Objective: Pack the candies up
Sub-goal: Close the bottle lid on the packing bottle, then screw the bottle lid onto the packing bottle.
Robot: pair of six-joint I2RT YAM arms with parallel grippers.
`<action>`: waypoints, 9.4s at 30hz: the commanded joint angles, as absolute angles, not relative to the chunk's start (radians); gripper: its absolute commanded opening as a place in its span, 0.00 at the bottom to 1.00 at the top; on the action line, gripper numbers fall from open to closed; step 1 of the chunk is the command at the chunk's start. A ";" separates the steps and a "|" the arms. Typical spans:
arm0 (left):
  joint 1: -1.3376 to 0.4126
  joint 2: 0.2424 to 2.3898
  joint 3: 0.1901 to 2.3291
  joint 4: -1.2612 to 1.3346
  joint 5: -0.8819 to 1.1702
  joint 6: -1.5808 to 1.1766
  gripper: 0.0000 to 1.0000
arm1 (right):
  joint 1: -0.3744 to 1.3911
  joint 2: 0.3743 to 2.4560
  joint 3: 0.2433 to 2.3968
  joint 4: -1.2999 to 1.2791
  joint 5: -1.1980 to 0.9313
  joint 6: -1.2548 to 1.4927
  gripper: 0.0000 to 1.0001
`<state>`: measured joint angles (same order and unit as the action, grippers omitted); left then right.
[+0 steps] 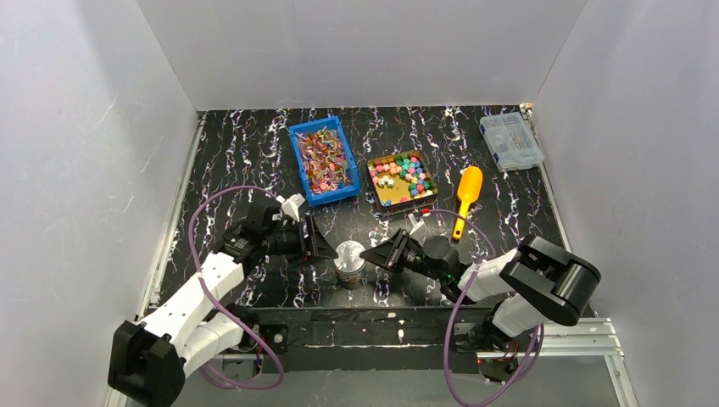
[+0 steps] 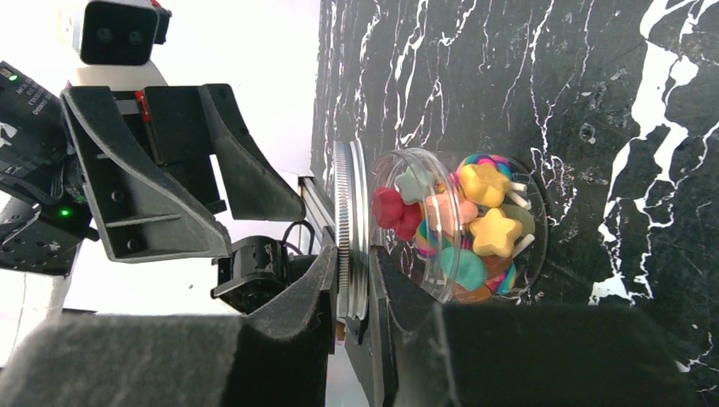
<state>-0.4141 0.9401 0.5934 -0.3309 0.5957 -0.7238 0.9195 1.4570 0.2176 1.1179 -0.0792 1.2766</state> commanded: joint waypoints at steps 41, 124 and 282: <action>-0.446 1.174 0.533 -0.104 0.656 -0.755 0.39 | 0.925 1.632 0.139 1.417 -0.087 1.355 0.27; -0.462 1.277 0.605 -0.215 0.529 -0.671 0.39 | 0.989 1.297 0.544 0.282 0.119 0.828 0.40; -1.192 1.829 0.202 1.417 -0.187 -0.101 0.53 | 0.800 1.180 0.581 0.143 -0.138 0.448 0.41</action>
